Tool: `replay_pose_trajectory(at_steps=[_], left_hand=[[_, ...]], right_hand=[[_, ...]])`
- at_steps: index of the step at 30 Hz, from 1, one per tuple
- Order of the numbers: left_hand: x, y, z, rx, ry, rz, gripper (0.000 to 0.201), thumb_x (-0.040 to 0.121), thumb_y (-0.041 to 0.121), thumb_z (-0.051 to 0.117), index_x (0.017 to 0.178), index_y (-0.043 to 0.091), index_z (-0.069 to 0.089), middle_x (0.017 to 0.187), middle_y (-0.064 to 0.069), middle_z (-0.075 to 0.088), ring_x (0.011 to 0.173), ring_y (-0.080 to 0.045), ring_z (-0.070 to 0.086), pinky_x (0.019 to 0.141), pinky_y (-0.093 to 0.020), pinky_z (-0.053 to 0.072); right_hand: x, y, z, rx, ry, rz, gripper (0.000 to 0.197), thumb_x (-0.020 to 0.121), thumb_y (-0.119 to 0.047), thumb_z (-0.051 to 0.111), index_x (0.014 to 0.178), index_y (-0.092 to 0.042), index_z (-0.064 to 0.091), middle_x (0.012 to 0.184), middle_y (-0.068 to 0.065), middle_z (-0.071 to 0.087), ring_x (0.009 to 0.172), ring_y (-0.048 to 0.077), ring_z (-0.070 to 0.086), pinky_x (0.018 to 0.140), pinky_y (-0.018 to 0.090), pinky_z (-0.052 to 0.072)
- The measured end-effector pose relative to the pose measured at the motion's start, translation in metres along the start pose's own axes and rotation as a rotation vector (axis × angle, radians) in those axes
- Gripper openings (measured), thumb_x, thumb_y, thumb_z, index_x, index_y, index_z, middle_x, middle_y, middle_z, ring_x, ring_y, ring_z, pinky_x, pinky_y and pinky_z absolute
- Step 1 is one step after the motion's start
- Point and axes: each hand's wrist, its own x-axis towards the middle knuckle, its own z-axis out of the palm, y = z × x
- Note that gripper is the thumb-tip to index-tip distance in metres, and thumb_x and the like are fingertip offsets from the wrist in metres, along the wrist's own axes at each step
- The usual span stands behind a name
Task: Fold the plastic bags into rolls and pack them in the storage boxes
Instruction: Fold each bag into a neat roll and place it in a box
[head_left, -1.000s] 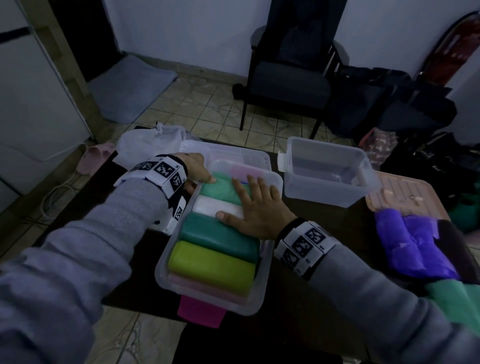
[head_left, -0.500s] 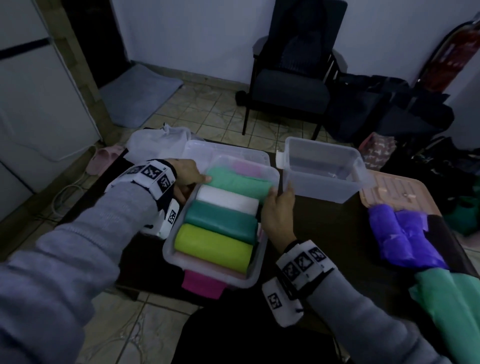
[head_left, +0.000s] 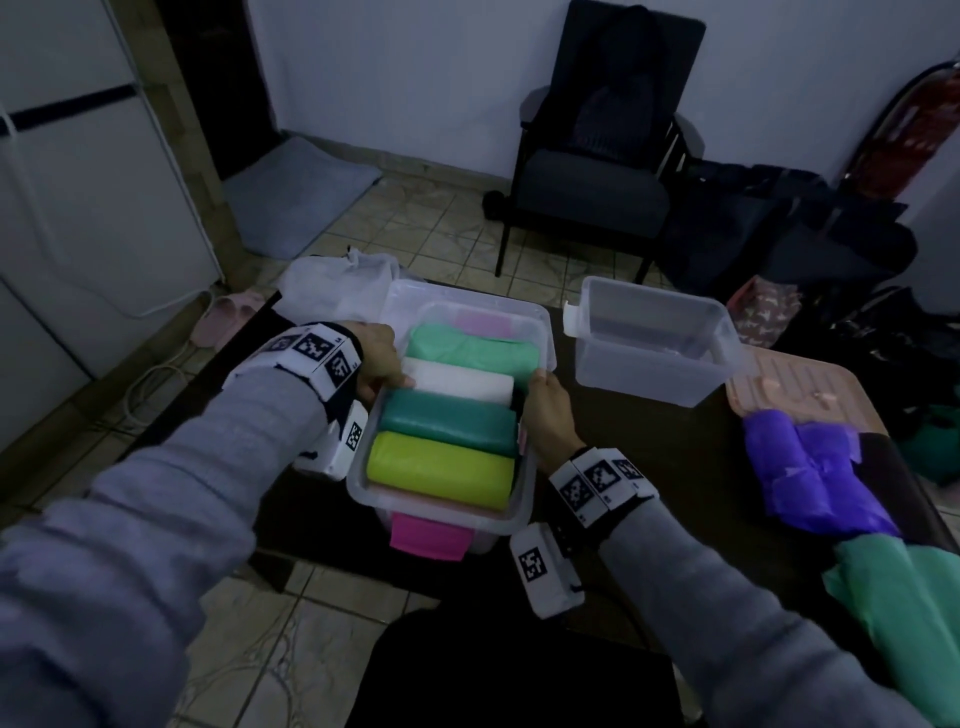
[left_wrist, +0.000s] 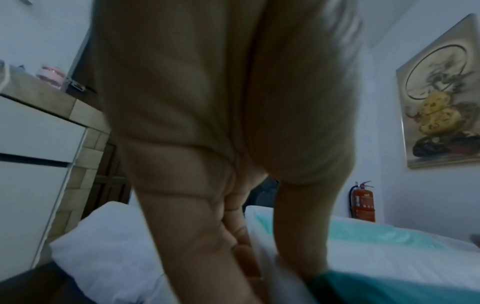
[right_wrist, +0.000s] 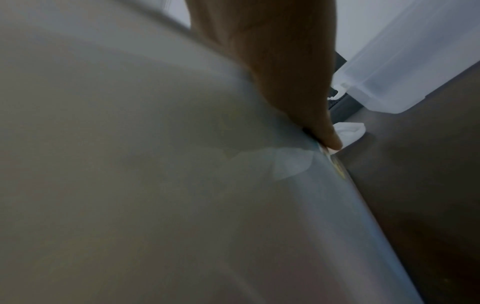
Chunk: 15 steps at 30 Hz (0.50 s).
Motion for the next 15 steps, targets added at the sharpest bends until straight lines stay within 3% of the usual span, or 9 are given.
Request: replay_pose_trajectory(at_steps=[2,5,7,9,10,13,15], left_hand=[[0.000,0.001,-0.001,0.032,0.011,-0.012,0.040,0.087,0.029,0.065,0.105,-0.006,0.055,0.113,-0.026,0.062,0.096,-0.033,0.063,0.088,-0.043,0.053],[-0.002,0.000,-0.003,0.157,0.056,-0.032,0.030,0.088,0.033,0.063,0.080,0.008,0.049,0.109,-0.020,0.063,0.085,-0.027,0.060,0.079,-0.036,0.051],[-0.007,0.002,-0.004,0.201,0.059,-0.027,0.031,0.088,0.034,0.063,0.079,0.008,0.049,0.107,-0.020,0.064,0.082,-0.026,0.058,0.073,-0.034,0.050],[-0.014,0.006,-0.007,0.258,0.053,-0.025,0.036,0.089,0.035,0.061,0.091,-0.001,0.058,0.101,-0.018,0.065,0.081,-0.025,0.057,0.070,-0.032,0.047],[-0.020,0.011,-0.009,0.299,0.063,-0.022,0.042,0.090,0.036,0.059,0.103,-0.004,0.058,0.099,-0.016,0.063,0.084,-0.025,0.056,0.074,-0.032,0.046],[-0.045,0.035,-0.013,0.342,0.193,0.061,0.050,0.093,0.036,0.054,0.126,0.000,0.048,0.123,-0.015,0.055,0.111,-0.028,0.052,0.094,-0.035,0.041],[-0.066,0.062,-0.004,0.304,0.290,0.194,0.052,0.093,0.035,0.053,0.135,0.007,0.041,0.136,-0.013,0.047,0.122,-0.027,0.047,0.100,-0.036,0.040]], right_hand=[[0.001,-0.001,0.004,-0.008,-0.011,0.000,0.039,0.104,-0.018,0.025,0.125,0.004,0.049,0.128,0.019,0.053,0.118,0.029,0.050,0.088,0.025,0.038],[0.001,-0.001,0.007,-0.005,-0.020,-0.002,0.038,0.104,-0.018,0.025,0.124,0.003,0.050,0.126,0.018,0.054,0.117,0.028,0.051,0.084,0.022,0.036],[0.000,-0.001,0.008,-0.002,-0.023,-0.011,0.038,0.104,-0.018,0.025,0.123,0.003,0.050,0.123,0.015,0.055,0.109,0.024,0.052,0.081,0.021,0.035],[-0.003,-0.002,0.008,0.031,-0.041,0.003,0.037,0.104,-0.019,0.025,0.124,0.001,0.050,0.122,0.012,0.054,0.104,0.018,0.050,0.082,0.022,0.037],[-0.003,-0.002,0.007,0.066,-0.066,0.021,0.037,0.104,-0.020,0.027,0.124,-0.001,0.050,0.123,0.011,0.054,0.106,0.018,0.051,0.086,0.025,0.040],[-0.006,-0.004,-0.009,0.291,-0.200,0.191,0.033,0.102,-0.031,0.035,0.113,-0.010,0.058,0.121,0.010,0.059,0.105,0.023,0.057,0.092,0.036,0.046],[-0.003,-0.005,-0.033,0.330,-0.244,0.281,0.045,0.100,-0.042,0.034,0.126,-0.011,0.052,0.134,0.014,0.051,0.115,0.031,0.054,0.096,0.043,0.045]])
